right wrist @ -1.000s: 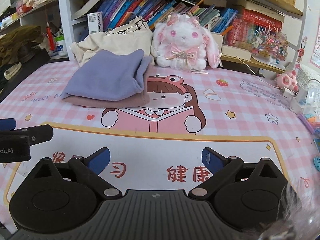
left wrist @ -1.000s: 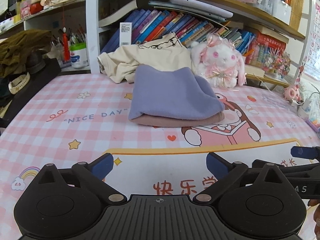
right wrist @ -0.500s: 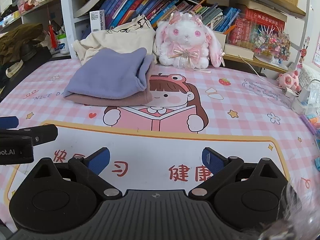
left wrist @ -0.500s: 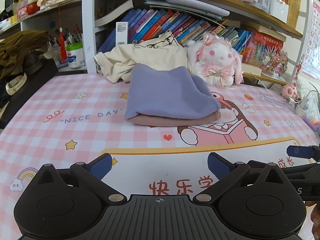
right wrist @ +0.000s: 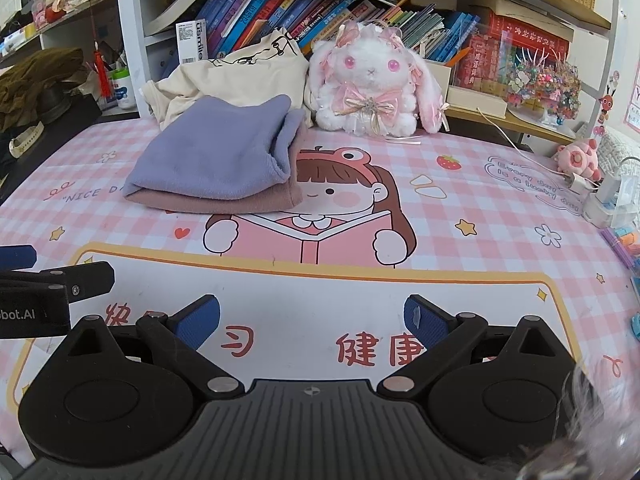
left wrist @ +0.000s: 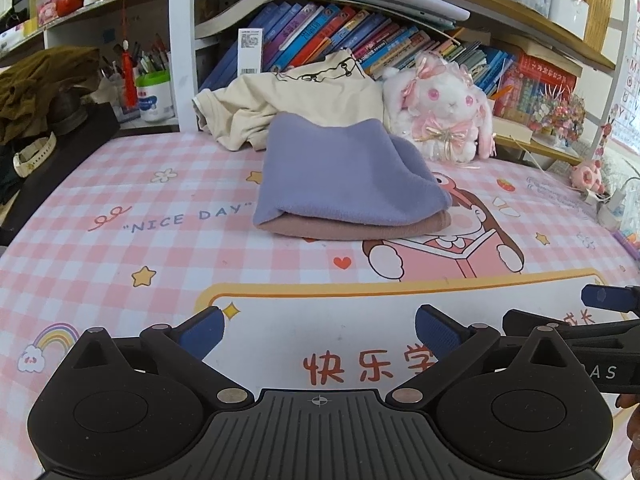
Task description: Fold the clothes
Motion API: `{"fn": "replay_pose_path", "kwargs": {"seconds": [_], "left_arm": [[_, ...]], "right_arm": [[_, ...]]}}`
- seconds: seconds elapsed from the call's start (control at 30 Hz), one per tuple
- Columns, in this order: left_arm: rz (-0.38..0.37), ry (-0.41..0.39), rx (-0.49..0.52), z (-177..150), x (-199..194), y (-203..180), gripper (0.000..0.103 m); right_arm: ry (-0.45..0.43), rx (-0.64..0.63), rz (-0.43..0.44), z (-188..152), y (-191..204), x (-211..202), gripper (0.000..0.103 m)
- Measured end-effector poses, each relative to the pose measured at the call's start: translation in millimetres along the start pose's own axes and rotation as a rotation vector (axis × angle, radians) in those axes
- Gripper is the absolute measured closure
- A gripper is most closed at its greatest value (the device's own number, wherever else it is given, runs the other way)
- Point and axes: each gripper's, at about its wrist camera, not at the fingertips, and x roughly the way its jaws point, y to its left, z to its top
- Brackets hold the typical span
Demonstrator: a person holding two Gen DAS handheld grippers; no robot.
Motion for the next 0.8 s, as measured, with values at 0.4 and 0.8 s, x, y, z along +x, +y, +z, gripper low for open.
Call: {"fn": "replay_pose_path", "kwargs": {"seconds": [0.4, 0.8], "left_arm": [[0.023, 0.005, 0.000, 0.0, 4.9, 3.6, 0.000], [0.015, 0.000, -0.001, -0.7, 5.2, 5.3, 0.000]], "right_arm": [[0.006, 0.007, -0.005, 1.8, 0.0, 3.1, 0.003], [0.010, 0.008, -0.006, 2.1, 0.5, 5.4, 0.003]]}}
